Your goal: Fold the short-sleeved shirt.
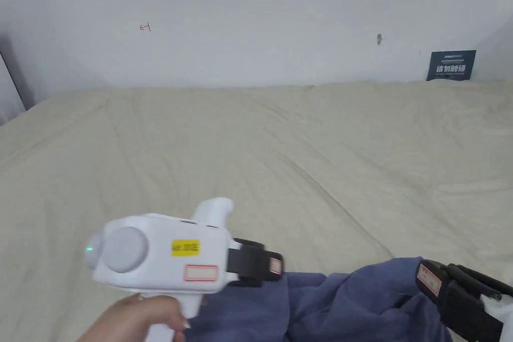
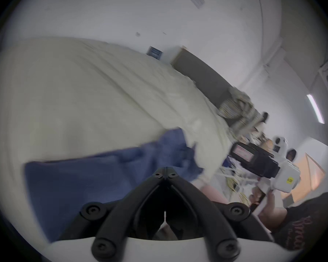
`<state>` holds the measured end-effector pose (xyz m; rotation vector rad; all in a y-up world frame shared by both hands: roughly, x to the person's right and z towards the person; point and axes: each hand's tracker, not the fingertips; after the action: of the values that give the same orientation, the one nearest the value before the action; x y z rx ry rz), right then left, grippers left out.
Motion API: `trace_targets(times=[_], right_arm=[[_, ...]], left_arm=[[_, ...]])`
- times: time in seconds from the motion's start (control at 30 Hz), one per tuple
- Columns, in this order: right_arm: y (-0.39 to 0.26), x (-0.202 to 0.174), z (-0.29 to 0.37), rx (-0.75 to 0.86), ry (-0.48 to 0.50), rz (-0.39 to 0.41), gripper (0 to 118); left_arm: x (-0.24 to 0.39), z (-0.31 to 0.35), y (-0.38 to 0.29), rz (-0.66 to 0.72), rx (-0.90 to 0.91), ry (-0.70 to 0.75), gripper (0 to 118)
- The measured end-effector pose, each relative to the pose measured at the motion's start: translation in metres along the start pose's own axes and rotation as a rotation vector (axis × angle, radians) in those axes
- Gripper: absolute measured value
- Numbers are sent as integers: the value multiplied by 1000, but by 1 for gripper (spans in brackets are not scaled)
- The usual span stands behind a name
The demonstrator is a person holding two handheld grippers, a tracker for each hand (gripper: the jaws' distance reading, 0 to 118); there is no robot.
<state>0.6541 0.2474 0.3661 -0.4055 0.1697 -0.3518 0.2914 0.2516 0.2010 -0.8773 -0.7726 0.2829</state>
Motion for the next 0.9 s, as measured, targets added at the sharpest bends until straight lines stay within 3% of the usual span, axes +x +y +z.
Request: trace_targets(times=[0.07,0.13,0.17,0.2,0.27,0.3,0.37,0.53,0.63,0.7,0.77,0.83,0.9], right_arm=[[1,-1,-2,-1,1,1,0],[1,-2,-6,-10,0,6,0],[1,-3,-8,-17,-1,8,0],[0,-4,-10,-23,-2,9,0],[-2,-6,-14,-39,5,8,0],[-3,-7,-15,-46,12,7,0],[-5,-9,-16,-54,25,9,0],[-10,-16,-21,-90,9,14,0],[-10,-18,-22,-108,21,-3,0],[-11,-20,-23,-112,15,2,0],[-10,-19,-24,-116,13,9,0],[-9,-18,-25,-116,5,14,0],[-8,-17,-25,-115,1,14,0]], left_arm=[[-38,24,1,71,-8,147,0],[-81,45,-5,137,-49,168,0],[-99,52,-10,175,-73,146,16],[-115,59,-17,215,-89,96,42],[-139,67,-31,278,-86,-13,111],[-149,67,-37,290,-96,-52,118],[-157,66,-43,302,4,-93,118],[-182,36,-57,477,-114,-298,118],[-183,16,-58,412,-96,-357,118],[-182,3,-54,487,-76,-423,118],[-187,-6,-53,539,-92,-426,118],[-181,-12,-49,523,-86,-437,118],[-174,-12,-45,468,-115,-360,118]])
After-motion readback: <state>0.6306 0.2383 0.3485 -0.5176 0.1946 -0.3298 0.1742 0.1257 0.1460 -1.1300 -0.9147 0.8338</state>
